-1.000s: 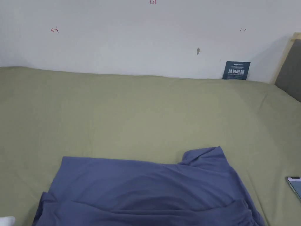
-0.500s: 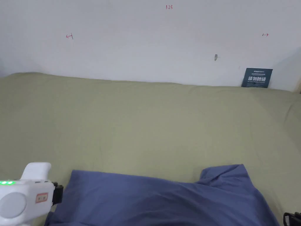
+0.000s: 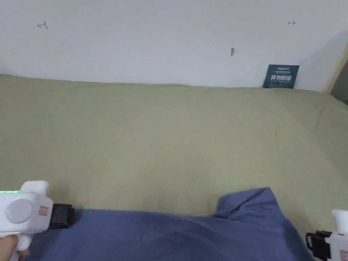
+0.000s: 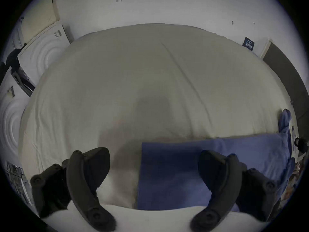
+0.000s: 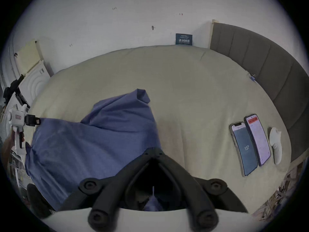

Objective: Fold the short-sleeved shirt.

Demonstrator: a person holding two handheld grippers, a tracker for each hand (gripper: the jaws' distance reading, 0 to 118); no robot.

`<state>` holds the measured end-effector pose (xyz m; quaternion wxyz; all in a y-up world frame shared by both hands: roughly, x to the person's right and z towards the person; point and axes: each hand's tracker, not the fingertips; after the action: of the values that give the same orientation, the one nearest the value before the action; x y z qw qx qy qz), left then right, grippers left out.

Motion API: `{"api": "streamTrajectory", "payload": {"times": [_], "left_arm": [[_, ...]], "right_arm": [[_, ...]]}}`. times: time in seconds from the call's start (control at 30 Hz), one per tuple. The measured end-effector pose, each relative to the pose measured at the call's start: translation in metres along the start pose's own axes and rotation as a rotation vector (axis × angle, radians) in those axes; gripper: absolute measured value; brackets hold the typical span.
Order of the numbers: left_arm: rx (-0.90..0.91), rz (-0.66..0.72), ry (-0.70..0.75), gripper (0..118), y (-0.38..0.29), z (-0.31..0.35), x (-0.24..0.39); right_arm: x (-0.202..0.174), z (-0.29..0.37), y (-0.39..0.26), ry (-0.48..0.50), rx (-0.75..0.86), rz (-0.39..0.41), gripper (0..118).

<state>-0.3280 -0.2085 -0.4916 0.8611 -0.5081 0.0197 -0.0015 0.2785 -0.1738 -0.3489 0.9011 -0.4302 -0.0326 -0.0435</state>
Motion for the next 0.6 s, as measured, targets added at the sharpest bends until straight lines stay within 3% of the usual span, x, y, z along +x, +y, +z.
{"api": "streamTrajectory", "payload": {"times": [0.03,0.13,0.17,0.2,0.23,0.27,0.33,0.43,0.47,0.5,0.53,0.57,0.6], "left_arm": [[0.022,0.000,0.011,98,-0.003,0.004,0.002],[0.065,-0.012,0.012,20,-0.013,0.023,0.010],[0.070,-0.019,-0.015,8,-0.013,0.028,0.010],[0.063,-0.024,-0.031,8,-0.014,0.029,0.012],[0.054,-0.033,-0.016,8,-0.015,0.030,0.016],[0.044,-0.062,-0.009,8,-0.014,0.031,0.018],[0.045,-0.064,-0.004,8,-0.013,0.029,0.018],[0.040,-0.032,-0.015,8,-0.012,0.030,0.017],[0.041,-0.031,-0.015,8,-0.012,0.026,0.015],[0.041,-0.032,-0.016,8,-0.012,0.027,0.015],[0.040,-0.034,-0.016,8,-0.012,0.028,0.015],[0.040,-0.035,-0.016,8,-0.012,0.029,0.016],[0.039,-0.036,-0.019,8,-0.012,0.028,0.013]], "right_arm": [[0.001,-0.003,0.003,0.001,-0.004,0.005,0],[0.002,-0.015,0.012,0.011,-0.024,0.013,0],[0.001,-0.018,0.017,0.007,-0.027,0.014,7],[0.001,-0.020,0.021,0.008,-0.023,0.014,36],[0.001,-0.026,0.027,0.015,-0.023,0.015,99],[0.001,-0.035,0.033,0.030,-0.050,0.011,117],[-0.001,-0.054,0.037,0.046,-0.051,0.000,103],[0.000,-0.089,0.042,0.005,-0.106,0.039,102],[0.002,-0.101,0.040,-0.006,-0.118,0.050,96],[-0.004,-0.091,0.050,-0.008,-0.145,0.058,80],[-0.004,-0.091,0.053,-0.002,-0.171,0.058,44],[-0.002,-0.093,0.052,-0.009,-0.158,0.048,44],[0.000,-0.094,0.049,-0.007,-0.155,0.046,36]]}}
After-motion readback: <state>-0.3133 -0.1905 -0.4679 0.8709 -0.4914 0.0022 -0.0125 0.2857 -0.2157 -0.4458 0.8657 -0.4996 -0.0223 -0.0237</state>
